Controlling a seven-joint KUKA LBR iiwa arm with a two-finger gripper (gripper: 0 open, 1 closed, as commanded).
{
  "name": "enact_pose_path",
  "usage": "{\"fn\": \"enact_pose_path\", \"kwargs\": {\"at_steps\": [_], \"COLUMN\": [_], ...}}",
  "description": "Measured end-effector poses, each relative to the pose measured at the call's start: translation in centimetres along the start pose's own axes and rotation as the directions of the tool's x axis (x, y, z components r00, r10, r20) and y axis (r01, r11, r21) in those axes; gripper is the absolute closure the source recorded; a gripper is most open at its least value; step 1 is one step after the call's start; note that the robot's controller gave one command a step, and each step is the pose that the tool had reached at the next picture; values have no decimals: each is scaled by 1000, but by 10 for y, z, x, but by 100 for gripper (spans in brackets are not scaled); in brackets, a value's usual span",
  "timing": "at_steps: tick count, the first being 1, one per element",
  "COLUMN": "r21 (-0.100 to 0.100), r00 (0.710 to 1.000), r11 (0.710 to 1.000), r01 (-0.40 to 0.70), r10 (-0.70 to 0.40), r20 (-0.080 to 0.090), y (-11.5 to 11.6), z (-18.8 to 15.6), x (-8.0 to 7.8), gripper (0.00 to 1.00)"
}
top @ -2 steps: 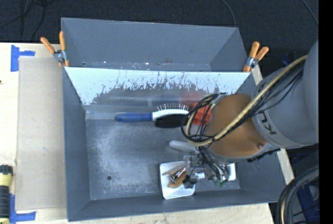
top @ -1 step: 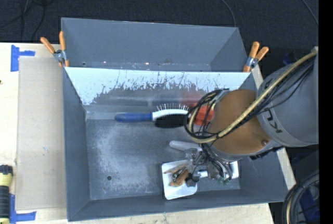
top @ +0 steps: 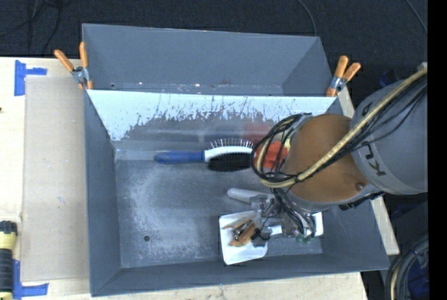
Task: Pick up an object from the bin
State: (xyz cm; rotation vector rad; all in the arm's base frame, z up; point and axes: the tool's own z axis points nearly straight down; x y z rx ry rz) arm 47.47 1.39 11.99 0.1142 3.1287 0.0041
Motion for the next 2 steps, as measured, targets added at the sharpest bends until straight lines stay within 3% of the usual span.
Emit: {"fn": "enact_pose_path", "kwargs": {"at_steps": [2], "r21": [0], "r00": [1000], "r11": [1000], "r01": [1], "r10": [-1], "r20": [-2], "y": [0], "z": [-23], "x": [0], "gripper": [100]}}
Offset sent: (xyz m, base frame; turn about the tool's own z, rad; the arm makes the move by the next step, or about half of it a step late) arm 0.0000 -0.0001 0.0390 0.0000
